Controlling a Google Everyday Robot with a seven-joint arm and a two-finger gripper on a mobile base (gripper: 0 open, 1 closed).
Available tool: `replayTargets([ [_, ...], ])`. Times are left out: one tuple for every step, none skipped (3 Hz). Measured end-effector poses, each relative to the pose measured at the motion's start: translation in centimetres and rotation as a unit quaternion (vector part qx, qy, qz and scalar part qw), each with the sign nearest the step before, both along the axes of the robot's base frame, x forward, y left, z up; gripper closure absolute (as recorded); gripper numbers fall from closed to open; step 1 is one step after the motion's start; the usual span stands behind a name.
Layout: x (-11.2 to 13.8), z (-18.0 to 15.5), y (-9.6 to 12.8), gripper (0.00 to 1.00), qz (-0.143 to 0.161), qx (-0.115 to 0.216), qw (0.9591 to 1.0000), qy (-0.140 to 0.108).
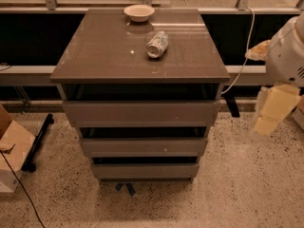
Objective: Open middle drawer
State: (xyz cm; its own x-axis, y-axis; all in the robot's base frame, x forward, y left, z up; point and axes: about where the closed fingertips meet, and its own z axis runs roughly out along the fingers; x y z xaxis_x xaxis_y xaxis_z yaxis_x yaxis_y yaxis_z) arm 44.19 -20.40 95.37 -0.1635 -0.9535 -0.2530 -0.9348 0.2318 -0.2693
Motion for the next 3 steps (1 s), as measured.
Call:
replayTargets([
  [0.7,-2.8,1.3,0.00,0.021,0.013,0.9996,-0.009],
  [2.0,-6.5,2.2,0.00,0.033,0.026,0.9990,-0.016],
  [2.0,-6.5,2.2,0.00,0.033,0.026,0.9990,-0.016],
])
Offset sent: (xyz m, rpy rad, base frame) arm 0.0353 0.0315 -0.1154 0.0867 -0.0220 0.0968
